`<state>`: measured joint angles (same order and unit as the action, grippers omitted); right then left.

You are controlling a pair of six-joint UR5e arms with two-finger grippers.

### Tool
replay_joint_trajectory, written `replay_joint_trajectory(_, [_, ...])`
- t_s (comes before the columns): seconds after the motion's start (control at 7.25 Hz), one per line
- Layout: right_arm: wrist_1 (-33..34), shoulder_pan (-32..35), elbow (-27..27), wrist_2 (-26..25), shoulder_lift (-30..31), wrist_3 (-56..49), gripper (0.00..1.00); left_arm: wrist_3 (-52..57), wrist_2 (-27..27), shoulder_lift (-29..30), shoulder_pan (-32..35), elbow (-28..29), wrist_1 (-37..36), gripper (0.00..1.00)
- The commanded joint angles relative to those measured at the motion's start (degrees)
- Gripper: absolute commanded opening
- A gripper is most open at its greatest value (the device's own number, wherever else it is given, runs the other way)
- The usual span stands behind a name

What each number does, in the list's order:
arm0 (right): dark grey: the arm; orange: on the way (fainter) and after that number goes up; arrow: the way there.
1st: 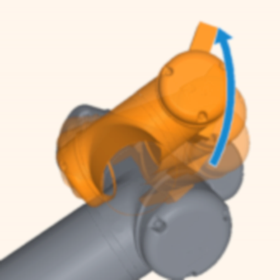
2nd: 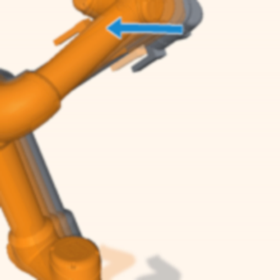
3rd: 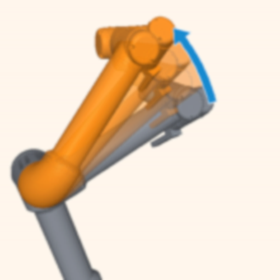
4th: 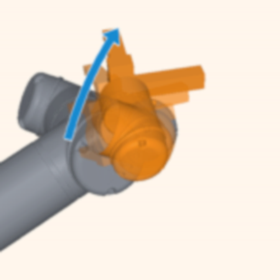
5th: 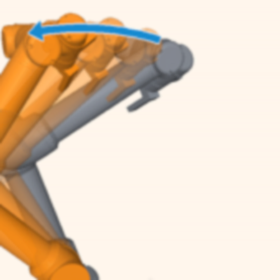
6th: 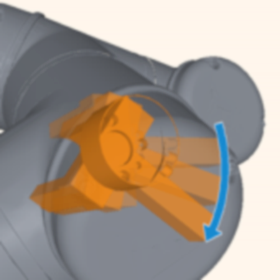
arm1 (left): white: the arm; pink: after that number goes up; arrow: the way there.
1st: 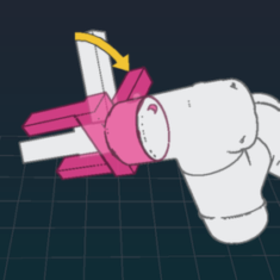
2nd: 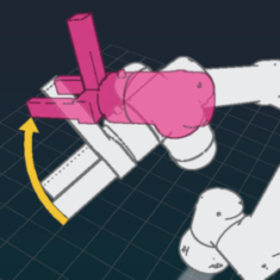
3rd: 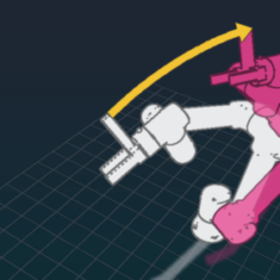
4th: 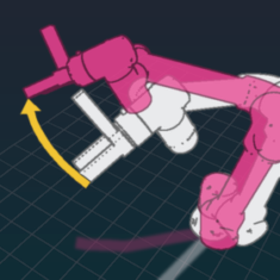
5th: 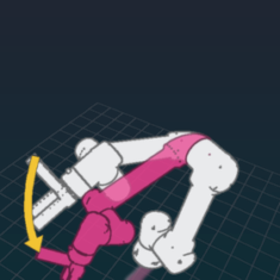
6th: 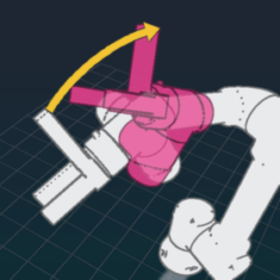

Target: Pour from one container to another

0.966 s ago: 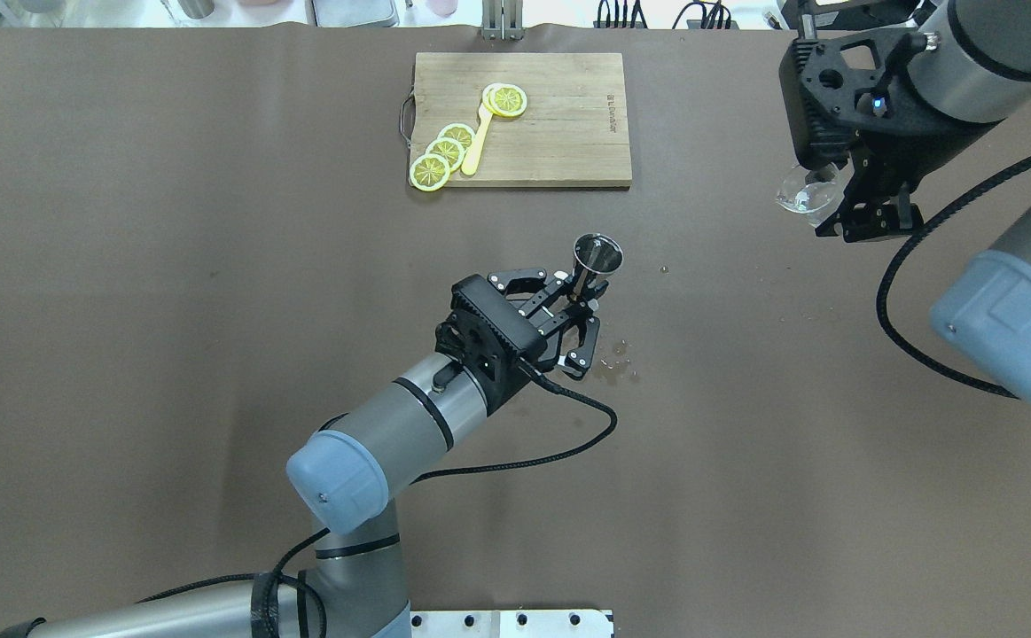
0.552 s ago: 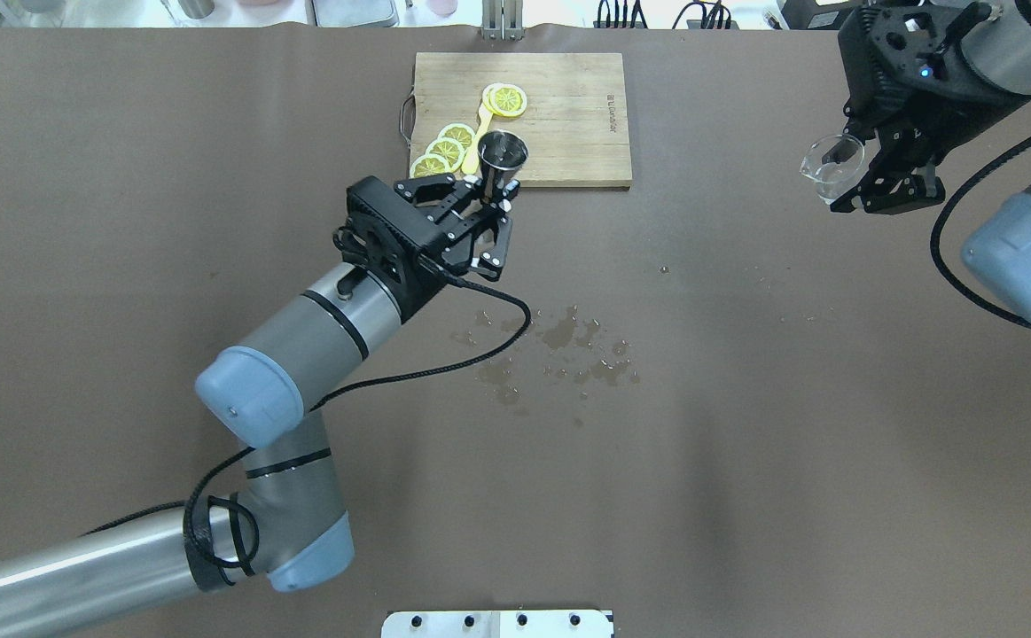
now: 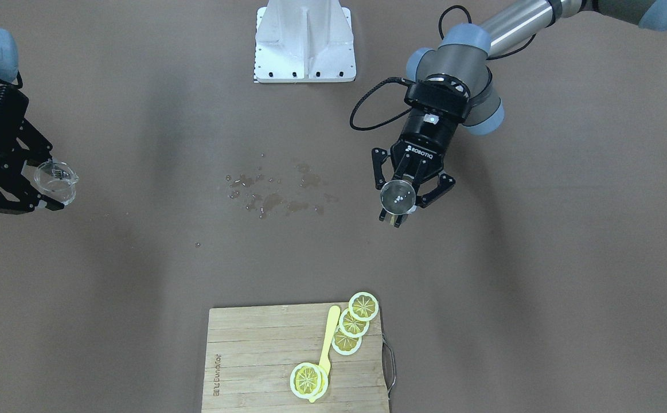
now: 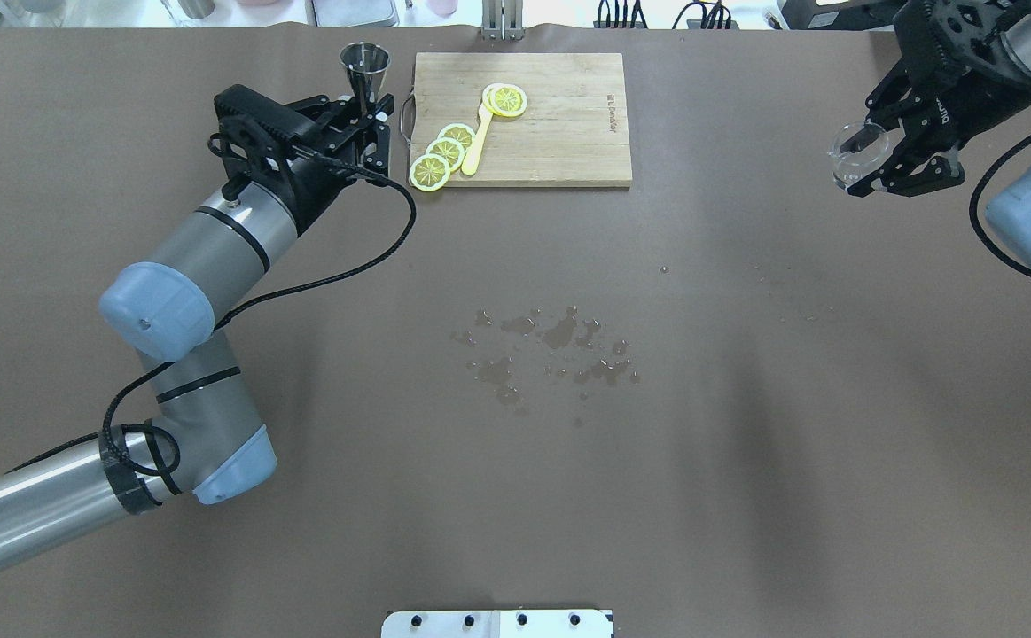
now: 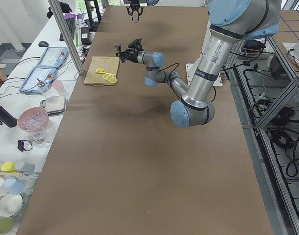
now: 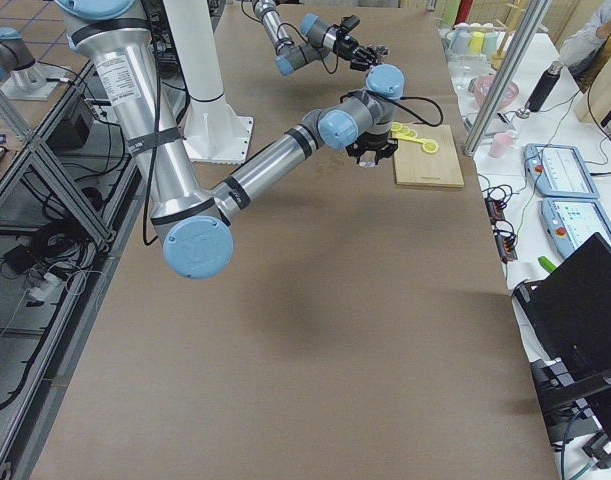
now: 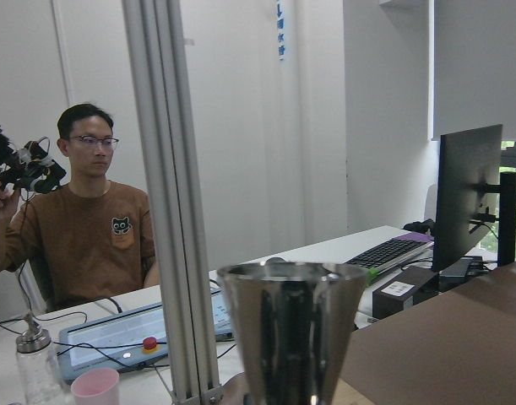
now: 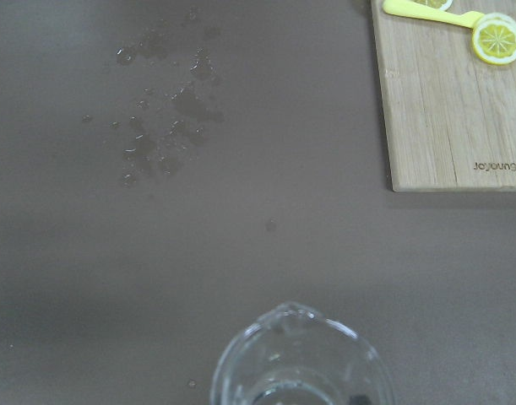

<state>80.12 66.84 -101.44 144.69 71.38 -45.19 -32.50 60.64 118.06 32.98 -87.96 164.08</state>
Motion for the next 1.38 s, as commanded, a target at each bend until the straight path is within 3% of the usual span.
replay_joint_trajectory(0.0, [-10.6,0.5,8.0,1.6,0.5,1.1,0.0,-5.7,-0.1,-5.5,1.4,-0.1,0.4,0.0])
replay_joint_trajectory(0.28, [-24.0,0.4,14.5,2.4,0.9,10.7,0.0,-8.2,-1.0,-9.2,1.8,-0.5,1.8,0.0])
replay_joint_trajectory(0.41, [-31.4,0.4,17.9,2.7,0.8,16.2,0.0,-7.3,1.6,-8.8,3.4,0.2,1.8,0.0])
replay_joint_trajectory(0.83, [-42.7,0.4,22.1,3.2,0.9,26.3,0.0,-7.2,3.4,-9.6,4.5,4.3,2.5,0.0])
replay_joint_trajectory(0.97, [-48.6,0.4,25.0,3.3,1.0,29.9,0.0,-7.3,3.0,-9.5,5.1,9.3,6.9,0.0])
replay_joint_trajectory(1.24, [-56.7,0.4,29.9,3.3,1.0,33.0,0.0,-7.4,2.6,-9.6,6.4,11.8,11.0,0.0])
